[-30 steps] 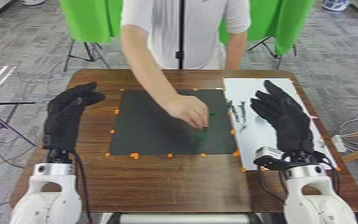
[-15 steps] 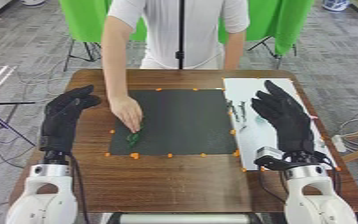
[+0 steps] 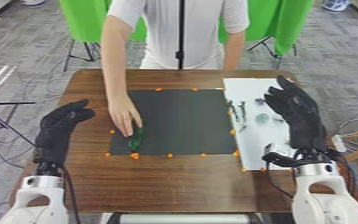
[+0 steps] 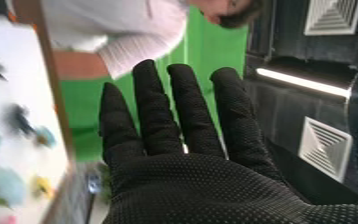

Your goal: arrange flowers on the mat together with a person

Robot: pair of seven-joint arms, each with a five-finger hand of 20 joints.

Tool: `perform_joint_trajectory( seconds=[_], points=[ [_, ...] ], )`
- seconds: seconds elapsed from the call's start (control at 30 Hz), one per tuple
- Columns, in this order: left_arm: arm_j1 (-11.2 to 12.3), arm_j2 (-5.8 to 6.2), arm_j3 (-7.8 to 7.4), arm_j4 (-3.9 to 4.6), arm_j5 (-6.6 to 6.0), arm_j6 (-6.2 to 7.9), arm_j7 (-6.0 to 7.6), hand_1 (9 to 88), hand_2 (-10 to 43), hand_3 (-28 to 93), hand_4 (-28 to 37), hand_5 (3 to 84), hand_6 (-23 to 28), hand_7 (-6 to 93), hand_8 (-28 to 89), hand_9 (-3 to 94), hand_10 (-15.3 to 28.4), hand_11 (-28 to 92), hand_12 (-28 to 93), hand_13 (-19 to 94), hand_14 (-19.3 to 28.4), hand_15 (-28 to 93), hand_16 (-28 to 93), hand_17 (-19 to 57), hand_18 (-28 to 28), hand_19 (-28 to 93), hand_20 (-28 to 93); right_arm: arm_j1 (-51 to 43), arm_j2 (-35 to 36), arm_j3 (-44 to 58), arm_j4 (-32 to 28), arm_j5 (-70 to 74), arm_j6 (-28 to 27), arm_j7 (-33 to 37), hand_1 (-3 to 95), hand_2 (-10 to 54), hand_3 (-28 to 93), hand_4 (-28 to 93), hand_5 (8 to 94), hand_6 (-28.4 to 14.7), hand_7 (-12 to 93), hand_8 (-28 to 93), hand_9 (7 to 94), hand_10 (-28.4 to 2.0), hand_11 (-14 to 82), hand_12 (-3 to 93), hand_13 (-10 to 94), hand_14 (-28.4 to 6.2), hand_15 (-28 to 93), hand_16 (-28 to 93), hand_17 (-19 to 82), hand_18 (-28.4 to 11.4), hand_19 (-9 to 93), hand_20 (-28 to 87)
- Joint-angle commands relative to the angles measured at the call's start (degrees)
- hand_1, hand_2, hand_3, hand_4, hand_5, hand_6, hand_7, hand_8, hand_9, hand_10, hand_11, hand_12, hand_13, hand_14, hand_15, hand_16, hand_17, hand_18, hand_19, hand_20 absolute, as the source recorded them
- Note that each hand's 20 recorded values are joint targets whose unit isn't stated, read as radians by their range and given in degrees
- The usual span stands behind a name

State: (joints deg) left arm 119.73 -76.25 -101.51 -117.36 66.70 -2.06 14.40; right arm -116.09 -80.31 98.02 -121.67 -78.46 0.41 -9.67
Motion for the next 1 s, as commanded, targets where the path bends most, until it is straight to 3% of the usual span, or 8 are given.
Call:
perform_joint_trajectory(
  seconds=[0.03,1.0],
  points=[
    [1.69,-0.21,-0.45,0.46,-0.14,-0.33,-0.64,31.8,-7.4,65,-15.1,51.7,4.5,20.3,-6,50.9,13.2,28,18,40,18.0,31,4,3.4,16.3,12,20,-1.27,0.01,1.14,-1.25,1.33,-0.63,-0.94,13.7,-6.7,75,-15,37.4,-1.4,11,-7,43.1,-14.8,5.3,16.6,37,-15.0,12,21,18,-16.5,8,24],
    [1.31,-0.39,-0.53,0.79,-0.44,-1.05,-0.67,31.9,-7.6,65,-14.9,51.5,4.4,20.4,-6,50.7,13.0,27,18,40,17.9,31,4,3.3,16.3,11,20,-1.01,-0.26,0.68,-0.85,0.89,-2.31,-0.82,16.6,-9.2,75,-15,37.2,-1.2,12,-8,42.2,-14.6,4.9,17.1,36,-15.3,11,23,18,-16.1,8,25]
  ],
)
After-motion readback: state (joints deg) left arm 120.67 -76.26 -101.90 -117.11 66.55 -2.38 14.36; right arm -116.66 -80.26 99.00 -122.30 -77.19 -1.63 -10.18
